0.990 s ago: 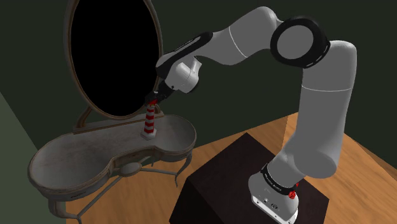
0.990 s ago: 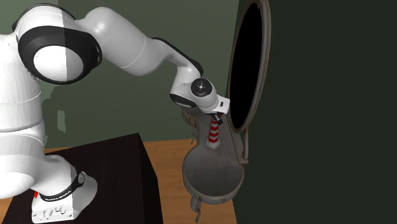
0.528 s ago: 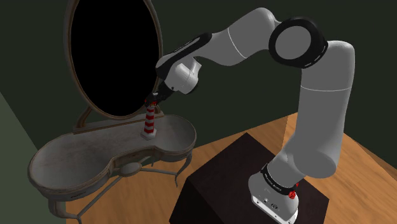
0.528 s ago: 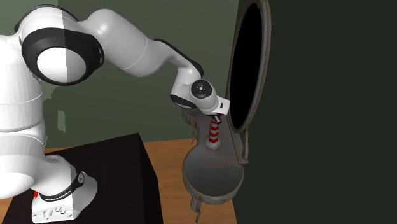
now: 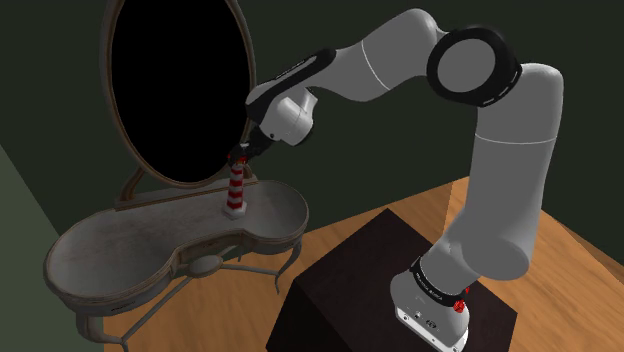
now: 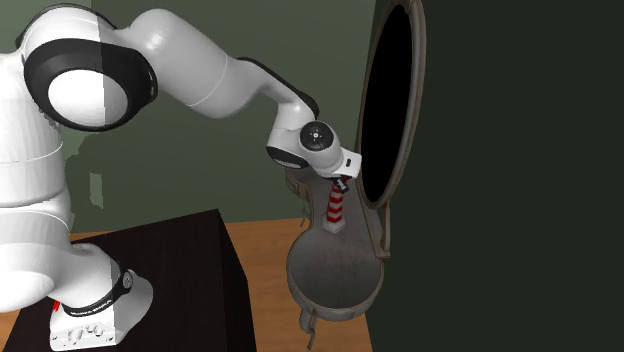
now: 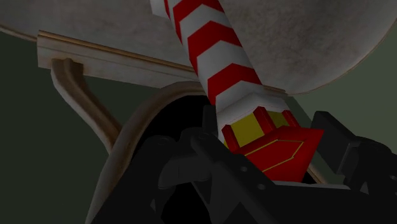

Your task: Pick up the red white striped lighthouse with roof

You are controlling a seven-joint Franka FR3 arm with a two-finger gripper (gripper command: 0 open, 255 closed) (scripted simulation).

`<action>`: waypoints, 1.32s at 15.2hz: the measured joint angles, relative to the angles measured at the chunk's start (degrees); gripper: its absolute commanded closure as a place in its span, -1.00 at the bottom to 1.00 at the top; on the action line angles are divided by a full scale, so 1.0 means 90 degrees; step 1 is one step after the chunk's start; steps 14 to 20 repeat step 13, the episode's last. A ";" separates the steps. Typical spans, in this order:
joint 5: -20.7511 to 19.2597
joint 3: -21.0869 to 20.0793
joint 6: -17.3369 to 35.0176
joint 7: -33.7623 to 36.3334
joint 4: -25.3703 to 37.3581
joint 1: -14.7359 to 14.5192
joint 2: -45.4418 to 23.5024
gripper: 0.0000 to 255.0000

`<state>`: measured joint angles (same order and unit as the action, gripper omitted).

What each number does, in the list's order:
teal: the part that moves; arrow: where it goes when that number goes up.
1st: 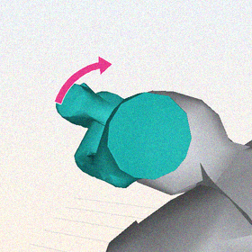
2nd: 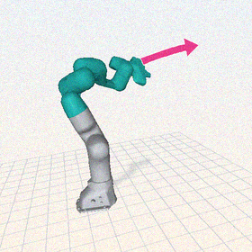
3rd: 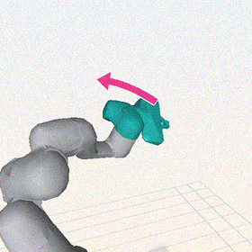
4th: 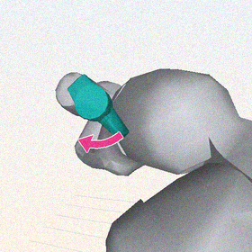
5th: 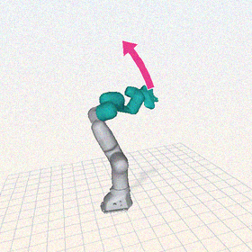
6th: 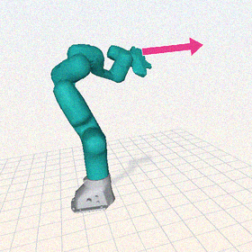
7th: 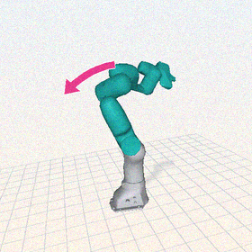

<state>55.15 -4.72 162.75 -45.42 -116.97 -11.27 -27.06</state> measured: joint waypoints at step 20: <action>-0.0932 0.0516 -0.0621 0.1061 -0.0183 -0.0351 0.0862 1.00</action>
